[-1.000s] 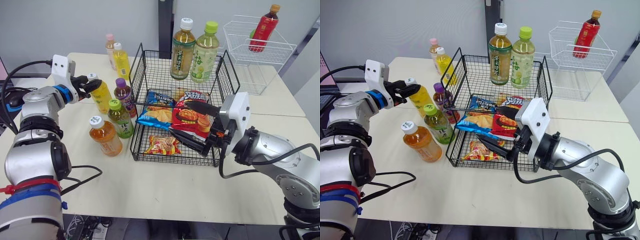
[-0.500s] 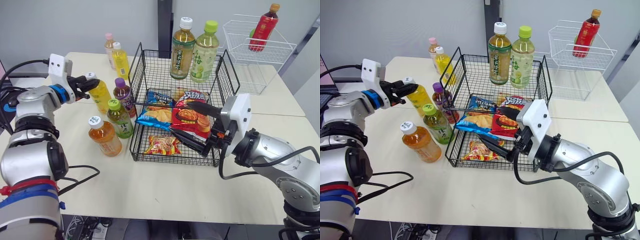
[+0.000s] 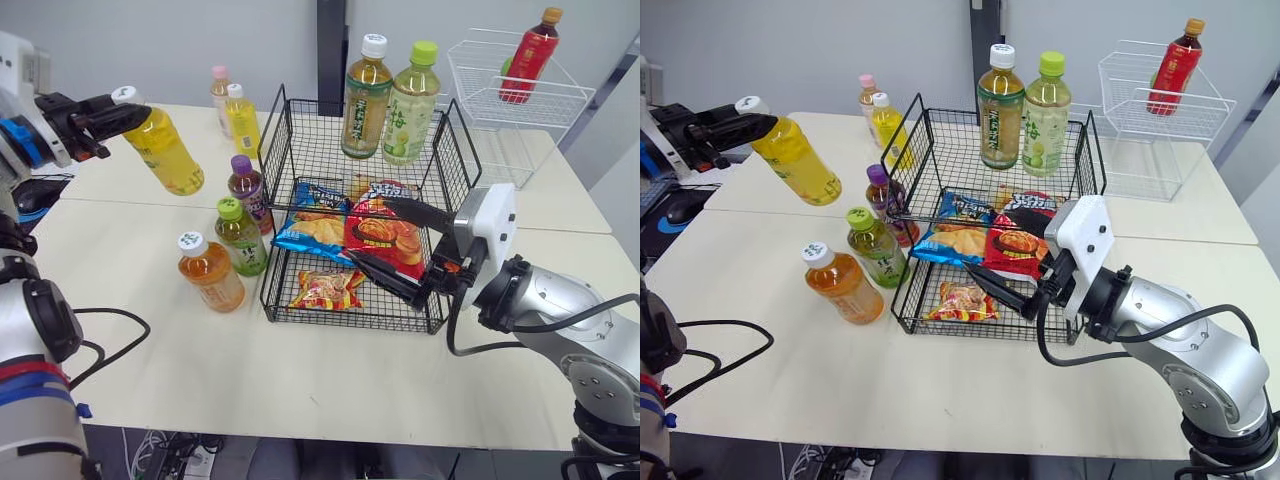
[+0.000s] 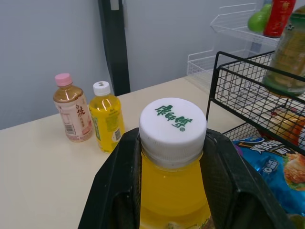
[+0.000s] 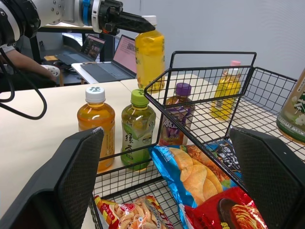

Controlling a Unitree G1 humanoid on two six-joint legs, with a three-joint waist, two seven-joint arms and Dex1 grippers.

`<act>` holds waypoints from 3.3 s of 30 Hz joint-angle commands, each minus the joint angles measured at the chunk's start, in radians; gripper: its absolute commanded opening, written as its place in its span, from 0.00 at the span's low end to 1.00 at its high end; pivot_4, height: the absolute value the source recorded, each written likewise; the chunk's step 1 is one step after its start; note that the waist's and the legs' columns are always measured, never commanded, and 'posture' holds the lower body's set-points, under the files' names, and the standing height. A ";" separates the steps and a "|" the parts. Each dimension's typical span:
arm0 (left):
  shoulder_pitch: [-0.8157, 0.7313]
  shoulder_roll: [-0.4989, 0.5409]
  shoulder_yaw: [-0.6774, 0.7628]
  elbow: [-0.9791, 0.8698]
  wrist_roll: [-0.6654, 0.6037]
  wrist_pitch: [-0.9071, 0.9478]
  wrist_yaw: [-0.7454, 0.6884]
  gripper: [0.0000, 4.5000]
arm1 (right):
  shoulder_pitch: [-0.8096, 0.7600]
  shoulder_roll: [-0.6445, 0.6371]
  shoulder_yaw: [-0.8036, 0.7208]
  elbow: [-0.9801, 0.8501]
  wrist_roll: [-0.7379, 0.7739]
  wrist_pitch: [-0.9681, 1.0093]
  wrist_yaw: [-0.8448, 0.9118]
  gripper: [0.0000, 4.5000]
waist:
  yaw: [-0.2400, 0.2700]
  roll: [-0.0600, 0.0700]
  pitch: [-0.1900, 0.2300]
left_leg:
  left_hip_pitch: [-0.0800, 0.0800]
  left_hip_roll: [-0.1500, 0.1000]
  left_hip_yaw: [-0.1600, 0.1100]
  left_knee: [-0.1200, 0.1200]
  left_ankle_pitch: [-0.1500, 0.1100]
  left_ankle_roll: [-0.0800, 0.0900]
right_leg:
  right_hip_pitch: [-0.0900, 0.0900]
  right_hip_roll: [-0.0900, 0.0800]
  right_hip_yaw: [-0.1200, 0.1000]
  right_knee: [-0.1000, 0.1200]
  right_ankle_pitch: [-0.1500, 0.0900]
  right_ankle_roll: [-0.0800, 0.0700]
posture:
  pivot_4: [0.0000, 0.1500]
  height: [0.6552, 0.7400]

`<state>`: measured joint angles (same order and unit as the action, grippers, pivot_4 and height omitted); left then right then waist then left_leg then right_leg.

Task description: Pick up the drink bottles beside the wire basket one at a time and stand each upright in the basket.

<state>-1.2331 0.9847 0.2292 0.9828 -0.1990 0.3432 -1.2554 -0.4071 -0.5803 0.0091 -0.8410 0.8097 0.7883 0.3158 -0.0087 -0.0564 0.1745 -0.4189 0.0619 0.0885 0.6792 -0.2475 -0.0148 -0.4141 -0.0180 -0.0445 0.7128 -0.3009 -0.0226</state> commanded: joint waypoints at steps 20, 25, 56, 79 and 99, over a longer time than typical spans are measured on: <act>0.332 0.077 0.089 -0.174 -0.058 -0.038 0.061 0.30 | -0.013 0.005 0.036 0.013 -0.017 -0.035 0.083 1.00 | -0.019 0.000 0.000 | 0.000 0.001 0.000 0.000 0.000 0.000 | 0.000 0.000 0.000 0.000 0.000 0.000 | 1.00 1.00; 0.350 0.016 0.100 -0.216 -0.077 -0.044 0.155 0.30 | -0.024 0.009 0.054 0.032 -0.029 -0.040 0.110 1.00 | 0.001 -0.002 -0.001 | 0.000 0.000 0.000 0.000 0.000 0.000 | 0.000 0.000 0.000 0.000 0.000 0.000 | 1.00 1.00; 0.166 -0.156 -0.046 0.005 0.046 -0.151 0.285 0.37 | -0.019 0.052 0.079 0.028 -0.094 -0.025 0.089 1.00 | 0.001 -0.002 -0.001 | 0.001 0.000 0.000 0.000 0.000 0.000 | 0.000 0.000 0.000 0.001 0.000 0.000 | 1.00 1.00; 0.101 -0.208 0.002 0.129 0.022 -0.250 0.365 1.00 | -0.031 0.061 0.079 0.030 -0.083 -0.028 0.095 1.00 | 0.002 -0.002 -0.001 | 0.001 0.000 0.000 0.000 0.000 0.000 | 0.001 0.000 0.000 0.001 0.000 0.000 | 1.00 1.00; 0.090 -0.218 0.020 0.154 0.004 -0.266 0.329 0.30 | -0.026 0.062 0.072 0.013 -0.083 -0.024 0.074 1.00 | 0.002 -0.002 -0.001 | 0.001 0.000 0.000 0.000 0.000 0.000 | 0.000 0.000 0.000 0.000 0.000 0.000 | 1.00 1.00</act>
<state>-1.1291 0.7433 0.2310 1.1815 -0.1742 0.0802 -0.8960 -0.4214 -0.5227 0.0996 -0.7836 0.7260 0.7751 0.3975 -0.0064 -0.0587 0.1738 -0.4180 0.0620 0.0890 0.6792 -0.2473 -0.0150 -0.4137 -0.0182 -0.0443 0.7132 -0.3008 -0.0228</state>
